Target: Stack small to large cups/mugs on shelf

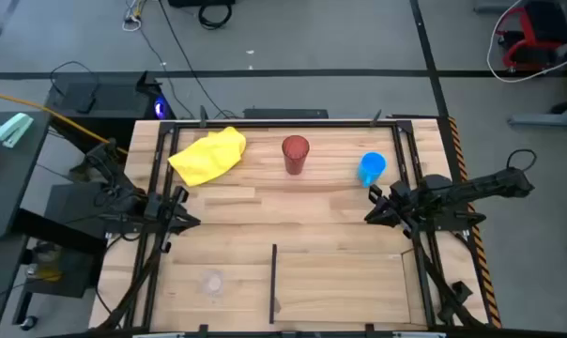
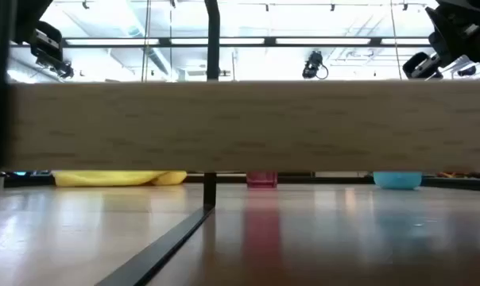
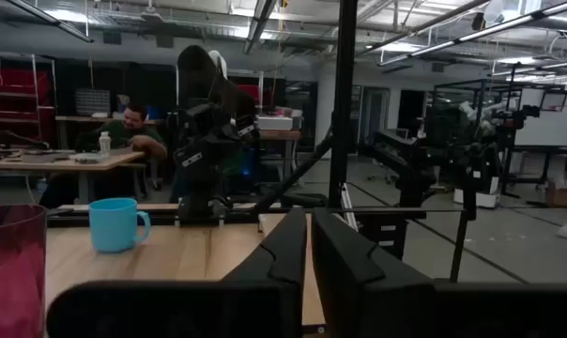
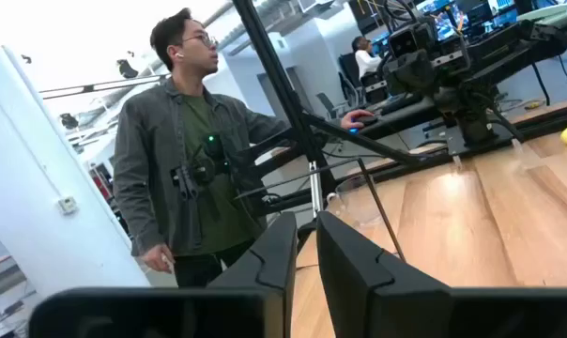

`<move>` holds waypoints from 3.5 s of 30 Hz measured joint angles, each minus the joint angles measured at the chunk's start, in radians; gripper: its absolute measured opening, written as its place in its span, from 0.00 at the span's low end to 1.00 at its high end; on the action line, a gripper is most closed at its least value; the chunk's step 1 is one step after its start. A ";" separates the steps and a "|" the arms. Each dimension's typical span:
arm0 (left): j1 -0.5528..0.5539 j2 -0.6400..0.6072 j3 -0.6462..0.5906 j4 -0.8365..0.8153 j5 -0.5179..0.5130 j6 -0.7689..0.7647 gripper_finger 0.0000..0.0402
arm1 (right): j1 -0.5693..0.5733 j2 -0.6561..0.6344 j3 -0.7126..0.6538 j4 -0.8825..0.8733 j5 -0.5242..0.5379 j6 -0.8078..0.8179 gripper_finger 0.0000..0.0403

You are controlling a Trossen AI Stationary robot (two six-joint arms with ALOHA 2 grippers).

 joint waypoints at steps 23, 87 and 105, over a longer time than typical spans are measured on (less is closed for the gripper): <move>0.000 0.000 0.000 0.000 0.000 0.000 0.09 | 0.000 0.000 0.000 0.000 0.000 0.001 0.14; 0.000 0.000 0.000 0.763 -0.004 0.183 0.08 | 0.000 0.006 0.314 0.370 0.650 -0.191 0.14; -0.023 0.476 0.856 -0.499 -0.618 -0.242 0.11 | 0.000 0.154 0.680 -0.603 0.712 0.154 0.14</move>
